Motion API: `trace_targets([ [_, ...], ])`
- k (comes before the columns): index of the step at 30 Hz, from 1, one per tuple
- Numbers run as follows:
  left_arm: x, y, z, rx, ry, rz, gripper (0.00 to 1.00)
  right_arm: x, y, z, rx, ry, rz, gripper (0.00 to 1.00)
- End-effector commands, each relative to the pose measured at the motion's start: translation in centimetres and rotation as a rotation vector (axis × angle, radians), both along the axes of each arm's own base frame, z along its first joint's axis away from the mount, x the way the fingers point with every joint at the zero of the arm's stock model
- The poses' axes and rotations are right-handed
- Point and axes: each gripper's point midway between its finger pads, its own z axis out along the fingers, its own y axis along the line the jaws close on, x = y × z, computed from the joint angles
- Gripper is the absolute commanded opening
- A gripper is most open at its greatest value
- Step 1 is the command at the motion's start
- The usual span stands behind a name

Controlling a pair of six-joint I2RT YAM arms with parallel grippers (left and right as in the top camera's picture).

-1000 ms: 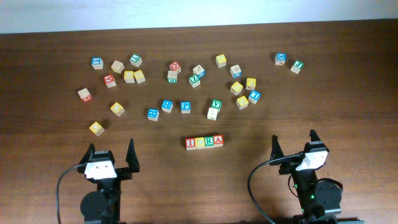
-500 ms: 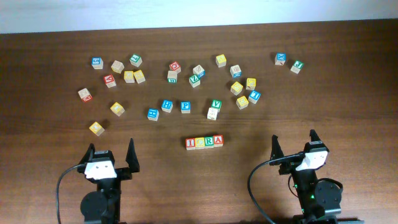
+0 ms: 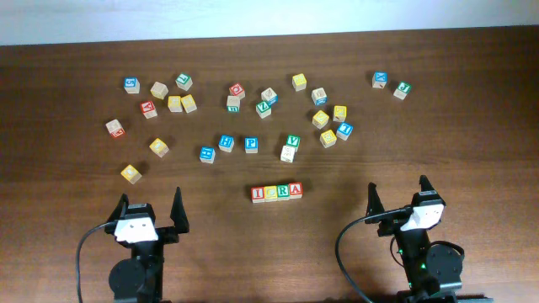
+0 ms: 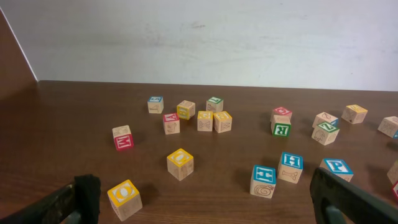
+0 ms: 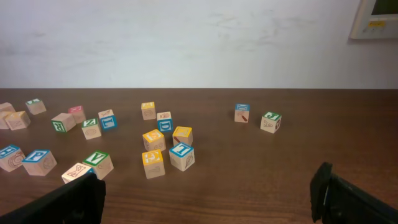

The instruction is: Spell out ICRA

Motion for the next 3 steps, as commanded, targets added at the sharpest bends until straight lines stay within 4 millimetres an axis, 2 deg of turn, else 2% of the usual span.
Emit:
trace_targets([
  [1,-0.01,0.07,-0.13,-0.006,-0.004,0.006,0.99,0.0,-0.33,-0.26,0.003,0.005,-0.016,0.98],
  [3,-0.01,0.07,-0.13,-0.006,-0.004,0.006,0.99,0.0,-0.33,-0.26,0.003,0.005,-0.016,0.98],
])
